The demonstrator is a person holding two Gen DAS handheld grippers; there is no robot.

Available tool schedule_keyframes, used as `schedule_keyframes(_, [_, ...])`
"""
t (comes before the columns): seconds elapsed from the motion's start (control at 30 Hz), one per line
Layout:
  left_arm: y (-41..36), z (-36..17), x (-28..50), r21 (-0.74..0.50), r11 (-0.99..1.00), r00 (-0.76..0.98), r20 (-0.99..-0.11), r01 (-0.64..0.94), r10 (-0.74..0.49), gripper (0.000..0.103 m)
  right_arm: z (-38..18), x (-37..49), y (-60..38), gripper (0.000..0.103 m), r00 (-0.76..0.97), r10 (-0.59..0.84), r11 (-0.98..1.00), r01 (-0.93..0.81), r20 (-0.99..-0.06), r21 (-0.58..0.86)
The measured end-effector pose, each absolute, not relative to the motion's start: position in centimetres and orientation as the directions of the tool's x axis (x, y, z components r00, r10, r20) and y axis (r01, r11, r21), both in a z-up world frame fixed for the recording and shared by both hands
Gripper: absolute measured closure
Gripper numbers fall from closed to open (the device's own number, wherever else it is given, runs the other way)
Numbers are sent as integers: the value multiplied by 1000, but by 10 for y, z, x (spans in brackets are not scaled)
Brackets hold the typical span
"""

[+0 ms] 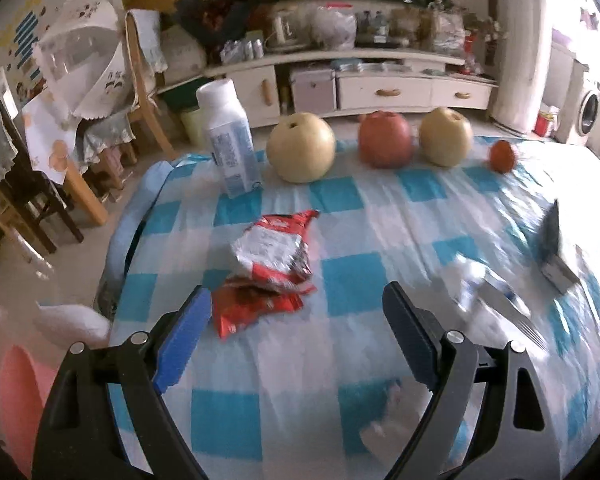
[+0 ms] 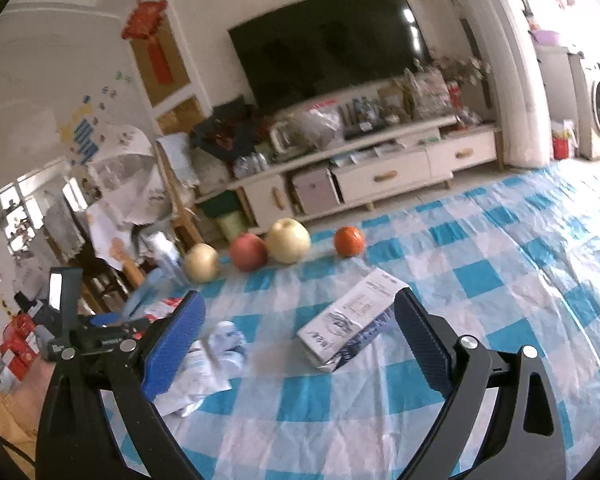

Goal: Collect trash
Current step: 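Grasp the red Teh Tarik packet with the left gripper while the right grasps the milk carton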

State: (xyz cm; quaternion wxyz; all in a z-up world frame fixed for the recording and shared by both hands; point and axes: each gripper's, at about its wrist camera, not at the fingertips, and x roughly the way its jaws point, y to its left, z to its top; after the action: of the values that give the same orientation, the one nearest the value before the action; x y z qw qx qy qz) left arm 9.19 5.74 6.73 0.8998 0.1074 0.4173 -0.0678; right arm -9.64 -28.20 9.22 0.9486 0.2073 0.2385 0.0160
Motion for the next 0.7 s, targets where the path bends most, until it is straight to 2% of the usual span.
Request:
schedule_keyframes(0.3, [63, 36, 140, 162, 970, 582, -813, 180, 27, 15, 42, -33, -282, 9, 776, 13, 887, 282, -631, 365])
schedule_keyframes(0.43, [63, 30, 150, 167, 970, 575, -817, 179, 34, 16, 24, -13, -279, 9, 743, 46, 873, 296, -668, 389])
schedule_keyframes(0.47, [62, 28, 152, 168, 969, 569, -821, 183, 35, 17, 21, -8, -278, 9, 738, 53, 872, 295, -673, 392])
schedule_keyframes(0.53, [62, 24, 155, 175, 968, 559, -828, 182, 45, 35, 17, -1, -277, 9, 732, 50, 873, 298, -680, 385])
schedule_keyframes(0.57, [61, 21, 157, 178, 968, 550, -833, 179, 51, 38, 14, 4, -277, 9, 726, 50, 874, 300, -686, 381])
schedule_keyframes(0.7, [64, 18, 159, 167, 972, 552, -833, 165, 50, 40, 6, 20, -272, 9, 691, 41, 888, 307, -722, 343])
